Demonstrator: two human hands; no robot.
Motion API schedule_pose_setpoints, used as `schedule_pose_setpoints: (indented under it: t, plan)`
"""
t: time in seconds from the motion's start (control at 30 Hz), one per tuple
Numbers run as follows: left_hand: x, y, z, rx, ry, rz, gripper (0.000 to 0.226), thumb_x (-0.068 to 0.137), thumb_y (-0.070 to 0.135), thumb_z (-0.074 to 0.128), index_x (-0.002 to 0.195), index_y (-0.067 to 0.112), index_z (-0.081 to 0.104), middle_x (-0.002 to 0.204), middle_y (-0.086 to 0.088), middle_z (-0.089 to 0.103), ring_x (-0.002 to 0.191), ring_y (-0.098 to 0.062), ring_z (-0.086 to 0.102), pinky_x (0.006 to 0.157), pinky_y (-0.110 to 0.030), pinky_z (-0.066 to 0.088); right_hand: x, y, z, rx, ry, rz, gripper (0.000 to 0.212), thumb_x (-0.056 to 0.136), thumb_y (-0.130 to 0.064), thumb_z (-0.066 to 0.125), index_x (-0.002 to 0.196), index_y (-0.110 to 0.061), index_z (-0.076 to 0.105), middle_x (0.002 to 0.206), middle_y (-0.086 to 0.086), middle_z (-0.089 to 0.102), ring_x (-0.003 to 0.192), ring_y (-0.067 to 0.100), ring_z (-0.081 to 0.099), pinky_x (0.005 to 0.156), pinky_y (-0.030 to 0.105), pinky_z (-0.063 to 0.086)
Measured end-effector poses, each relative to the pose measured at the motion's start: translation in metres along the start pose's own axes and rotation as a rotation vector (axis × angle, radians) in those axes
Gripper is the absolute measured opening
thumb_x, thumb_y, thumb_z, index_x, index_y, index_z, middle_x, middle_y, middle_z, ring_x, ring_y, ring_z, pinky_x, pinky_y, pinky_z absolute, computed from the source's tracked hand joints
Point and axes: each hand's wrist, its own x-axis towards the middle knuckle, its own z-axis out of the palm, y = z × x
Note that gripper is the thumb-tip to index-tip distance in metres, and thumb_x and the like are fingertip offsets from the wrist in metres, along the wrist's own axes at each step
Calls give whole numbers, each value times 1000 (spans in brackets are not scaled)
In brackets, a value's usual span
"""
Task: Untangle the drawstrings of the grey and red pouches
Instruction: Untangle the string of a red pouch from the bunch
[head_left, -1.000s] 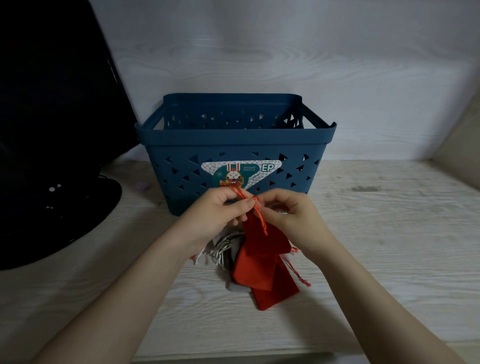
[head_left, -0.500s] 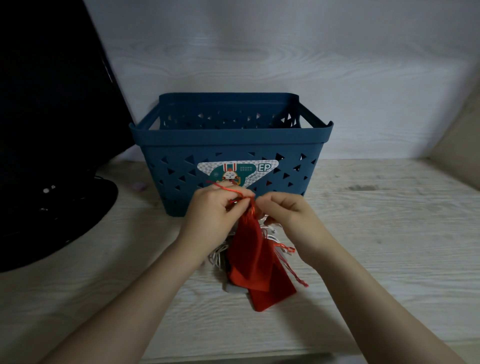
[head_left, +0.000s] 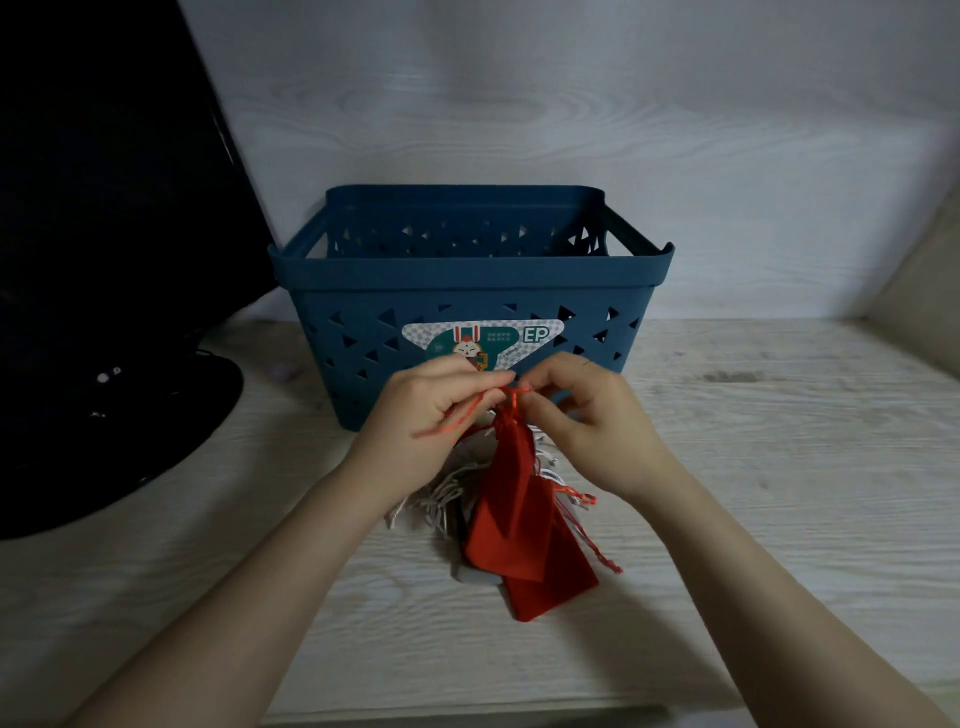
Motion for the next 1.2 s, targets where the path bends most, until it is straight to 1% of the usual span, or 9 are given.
schedule_pose_setpoints:
  t: [0.13, 0.3, 0.53, 0.67, 0.8, 0.9, 0.97, 1.07, 1.2]
  plan:
    - [-6, -2, -2, -68, -36, -138, 24, 85, 17, 54, 102, 9, 71, 68, 25, 59, 74, 10, 56, 70, -3, 38, 1, 1, -7, 103, -31, 106, 21, 89, -18, 50, 69, -20, 52, 61, -10, 51, 59, 4, 46, 61, 26, 39]
    - [-7, -2, -5, 13, -70, -209, 14, 87, 15, 61, 89, 11, 74, 61, 18, 57, 68, -4, 58, 59, -7, 38, -1, 8, -3, 170, 48, 173, 24, 90, -25, 48, 67, -19, 51, 60, -9, 50, 60, 9, 46, 62, 32, 39]
    - [-6, 2, -9, -11, -126, -283, 23, 90, 16, 54, 76, 32, 62, 52, 28, 55, 50, 5, 50, 51, -9, 34, -2, 4, -2, 319, 82, 220, 19, 91, -6, 54, 75, -15, 59, 67, -4, 58, 58, -1, 52, 56, 13, 41]
    - [-8, -3, -4, -253, -118, -405, 32, 94, 12, 50, 72, 34, 62, 48, 12, 48, 44, -3, 38, 48, -20, 31, -3, 8, -2, 54, 103, 152, 29, 86, 0, 58, 74, -26, 53, 64, -2, 63, 58, 9, 61, 60, 29, 52]
    - [-9, 3, 13, -432, -61, -515, 20, 97, 18, 43, 85, 17, 59, 74, -22, 55, 42, -7, 40, 44, -19, 35, -4, 6, 9, -4, 135, 138, 33, 84, 2, 55, 74, -28, 46, 67, 14, 66, 61, 31, 66, 60, 47, 52]
    - [-9, 10, 17, -400, -65, -478, 29, 97, 29, 39, 87, 9, 57, 78, -2, 53, 66, -5, 51, 66, -19, 42, -4, 4, 19, 148, 189, 205, 28, 84, 2, 56, 74, -23, 48, 72, 11, 64, 62, 35, 65, 60, 54, 53]
    - [-9, 13, 17, -300, -65, -422, 26, 100, 21, 36, 78, 16, 50, 72, 3, 50, 64, 3, 46, 66, -9, 36, -4, 0, 22, 305, 241, 264, 24, 84, 1, 54, 74, -20, 50, 70, 4, 61, 62, 31, 64, 64, 53, 55]
    - [-10, 13, 18, -245, -44, -428, 26, 100, 16, 36, 77, 18, 47, 59, 10, 46, 52, -3, 38, 54, -17, 33, -2, -4, 22, 578, 249, 397, 20, 89, 0, 47, 76, -15, 50, 65, 1, 60, 56, 19, 60, 58, 39, 56]
    - [-11, 9, 14, -153, -69, -413, 24, 100, 15, 36, 78, 14, 46, 46, 16, 44, 43, -3, 36, 46, -15, 28, -2, -4, 6, 431, 162, 366, 29, 95, -6, 37, 70, -10, 50, 65, 7, 59, 49, 17, 53, 45, 25, 39]
